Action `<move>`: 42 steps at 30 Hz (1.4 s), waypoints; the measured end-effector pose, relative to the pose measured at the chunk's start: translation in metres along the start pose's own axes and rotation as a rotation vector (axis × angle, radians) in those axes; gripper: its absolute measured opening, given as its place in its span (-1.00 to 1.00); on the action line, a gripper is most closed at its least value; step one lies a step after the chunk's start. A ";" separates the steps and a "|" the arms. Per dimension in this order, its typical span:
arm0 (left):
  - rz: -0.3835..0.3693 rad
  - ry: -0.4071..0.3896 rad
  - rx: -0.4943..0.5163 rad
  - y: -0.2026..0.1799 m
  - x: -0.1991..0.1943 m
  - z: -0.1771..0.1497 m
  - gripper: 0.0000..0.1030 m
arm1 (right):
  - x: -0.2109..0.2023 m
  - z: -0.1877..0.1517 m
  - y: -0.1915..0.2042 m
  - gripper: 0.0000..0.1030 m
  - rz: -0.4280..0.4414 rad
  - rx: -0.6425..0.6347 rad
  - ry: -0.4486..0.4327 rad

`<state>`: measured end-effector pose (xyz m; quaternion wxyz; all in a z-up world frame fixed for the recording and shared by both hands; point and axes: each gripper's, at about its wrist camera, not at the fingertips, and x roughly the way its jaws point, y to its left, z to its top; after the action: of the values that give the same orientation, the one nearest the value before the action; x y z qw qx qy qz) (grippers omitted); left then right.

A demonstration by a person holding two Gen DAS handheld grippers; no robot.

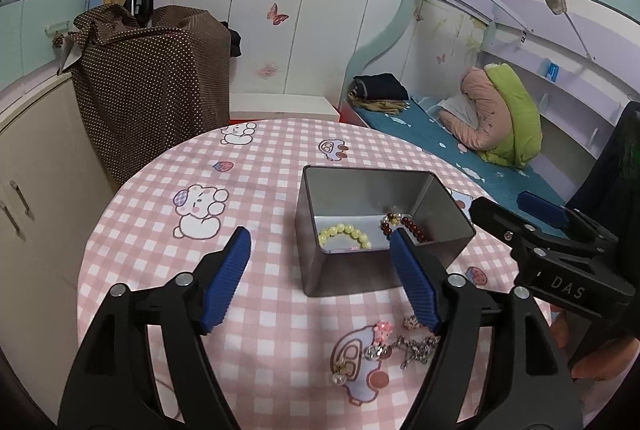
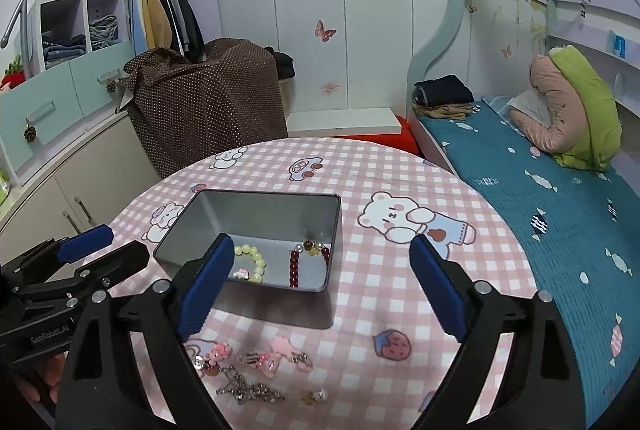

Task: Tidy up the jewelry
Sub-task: 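Withdraw both tools from the tin back toward the remaining jewelry, then grasp a pearl earring with the left tool while the right tool grasps another pearl earring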

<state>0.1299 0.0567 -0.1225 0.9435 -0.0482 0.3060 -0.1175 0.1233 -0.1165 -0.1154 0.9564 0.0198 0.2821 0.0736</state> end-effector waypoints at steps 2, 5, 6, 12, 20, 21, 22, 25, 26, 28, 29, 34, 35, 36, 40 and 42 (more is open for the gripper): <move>0.006 0.003 -0.003 0.003 -0.004 -0.003 0.52 | -0.003 -0.002 -0.001 0.80 -0.009 0.001 -0.002; 0.016 0.007 -0.008 0.005 -0.010 -0.009 0.66 | -0.007 -0.006 -0.003 0.83 -0.021 0.005 0.002; 0.018 0.008 -0.010 0.006 -0.012 -0.011 0.68 | -0.008 -0.009 -0.004 0.84 -0.026 0.009 0.008; 0.031 0.032 -0.018 0.016 -0.019 -0.025 0.77 | -0.009 -0.024 -0.010 0.85 -0.043 0.012 0.049; 0.034 0.089 0.005 0.015 -0.018 -0.045 0.79 | -0.004 -0.051 -0.020 0.85 -0.052 0.024 0.125; 0.032 0.095 0.011 0.014 -0.017 -0.047 0.79 | -0.004 -0.055 -0.021 0.85 -0.053 0.027 0.136; 0.030 0.102 0.018 0.013 -0.017 -0.050 0.79 | -0.003 -0.057 -0.021 0.85 -0.053 0.028 0.143; 0.042 0.121 0.035 0.009 -0.013 -0.055 0.79 | -0.002 -0.066 -0.021 0.85 -0.063 0.019 0.154; 0.044 0.130 0.039 0.007 -0.011 -0.057 0.79 | -0.003 -0.068 -0.021 0.85 -0.064 0.019 0.153; 0.042 0.137 0.055 0.004 -0.009 -0.061 0.79 | -0.005 -0.072 -0.021 0.85 -0.048 0.017 0.151; 0.041 0.138 0.063 0.003 -0.008 -0.062 0.79 | -0.006 -0.074 -0.021 0.85 -0.043 0.019 0.146; 0.014 0.167 0.084 -0.004 0.001 -0.067 0.77 | -0.007 -0.081 -0.023 0.85 -0.033 0.023 0.147; 0.007 0.171 0.085 -0.005 0.002 -0.068 0.71 | -0.006 -0.081 -0.023 0.85 -0.031 0.023 0.149; -0.005 0.171 0.091 -0.008 0.003 -0.069 0.60 | -0.006 -0.082 -0.023 0.85 -0.027 0.023 0.150; -0.003 0.214 0.106 -0.012 0.014 -0.074 0.05 | -0.007 -0.083 -0.019 0.85 0.005 0.003 0.139; 0.020 0.209 0.121 -0.014 0.016 -0.077 -0.11 | -0.007 -0.083 -0.019 0.85 0.017 -0.002 0.135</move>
<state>0.0947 0.0379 -0.1914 0.9087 0.0244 0.3957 -0.1307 0.0746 -0.1362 -0.1833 0.9345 0.0162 0.3456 0.0833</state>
